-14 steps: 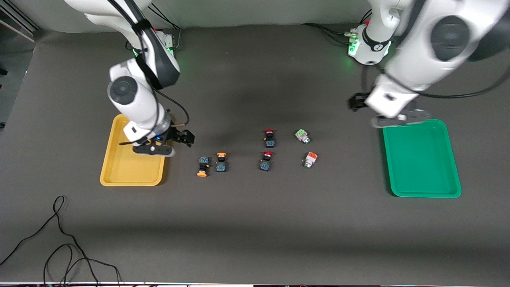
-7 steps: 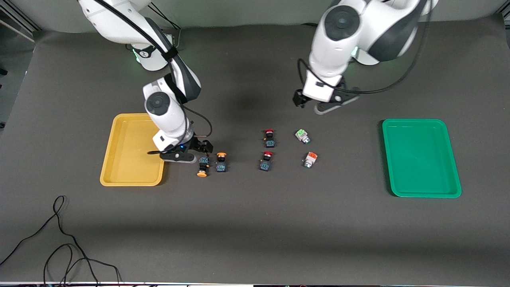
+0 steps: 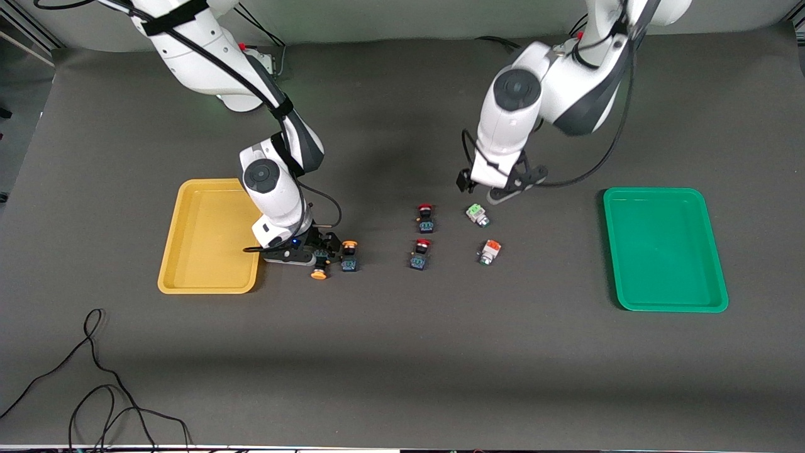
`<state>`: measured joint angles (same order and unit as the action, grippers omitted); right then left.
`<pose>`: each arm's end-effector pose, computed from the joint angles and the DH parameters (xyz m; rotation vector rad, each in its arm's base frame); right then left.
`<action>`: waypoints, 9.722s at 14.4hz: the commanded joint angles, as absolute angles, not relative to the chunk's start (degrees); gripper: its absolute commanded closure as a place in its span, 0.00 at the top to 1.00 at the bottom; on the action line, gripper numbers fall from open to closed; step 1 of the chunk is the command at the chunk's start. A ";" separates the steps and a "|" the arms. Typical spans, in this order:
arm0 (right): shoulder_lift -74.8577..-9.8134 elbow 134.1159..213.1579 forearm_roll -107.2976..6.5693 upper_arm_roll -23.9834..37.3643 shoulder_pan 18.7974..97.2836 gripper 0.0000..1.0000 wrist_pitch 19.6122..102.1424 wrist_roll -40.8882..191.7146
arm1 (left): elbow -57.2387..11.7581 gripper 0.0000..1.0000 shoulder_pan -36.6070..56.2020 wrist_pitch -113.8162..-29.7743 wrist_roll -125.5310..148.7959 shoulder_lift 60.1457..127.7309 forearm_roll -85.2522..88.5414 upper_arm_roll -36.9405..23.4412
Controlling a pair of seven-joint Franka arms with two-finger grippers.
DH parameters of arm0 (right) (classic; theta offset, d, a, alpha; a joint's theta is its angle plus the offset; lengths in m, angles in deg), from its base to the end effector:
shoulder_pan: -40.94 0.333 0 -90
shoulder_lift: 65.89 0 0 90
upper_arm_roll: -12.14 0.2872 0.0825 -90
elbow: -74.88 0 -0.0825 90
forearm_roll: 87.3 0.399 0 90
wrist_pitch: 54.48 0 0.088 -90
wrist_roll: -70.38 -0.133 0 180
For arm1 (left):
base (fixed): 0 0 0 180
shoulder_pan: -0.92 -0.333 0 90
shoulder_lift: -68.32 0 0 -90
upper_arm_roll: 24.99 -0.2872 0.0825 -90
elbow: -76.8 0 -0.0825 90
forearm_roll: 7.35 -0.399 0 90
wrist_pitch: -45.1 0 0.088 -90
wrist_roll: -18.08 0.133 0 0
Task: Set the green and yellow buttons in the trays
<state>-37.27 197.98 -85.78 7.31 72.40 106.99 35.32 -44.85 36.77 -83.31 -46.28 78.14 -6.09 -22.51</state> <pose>0.5213 0.2572 0.1182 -3.0583 0.2418 -0.2501 0.4422 -0.3512 0.2621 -3.0289 -0.7234 0.0814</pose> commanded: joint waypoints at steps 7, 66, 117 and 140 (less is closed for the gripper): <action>-37.84 197.31 -85.45 5.38 73.20 0.00 108.12 34.26 | -45.64 1.00 37.13 -98.85 -49.94 92.04 -8.40 -23.49; -25.55 181.14 -66.29 -10.45 95.70 0.09 92.47 38.39 | -25.16 1.00 22.44 -72.75 21.35 91.34 -5.50 -20.94; -52.79 206.48 -66.20 -46.04 96.14 0.84 83.29 91.66 | -45.13 1.00 -18.59 -95.29 28.98 86.78 -17.19 -22.18; -52.70 153.36 -77.19 -57.12 96.31 0.99 21.19 77.59 | -17.42 1.00 8.30 -40.24 17.47 67.53 -8.23 -26.92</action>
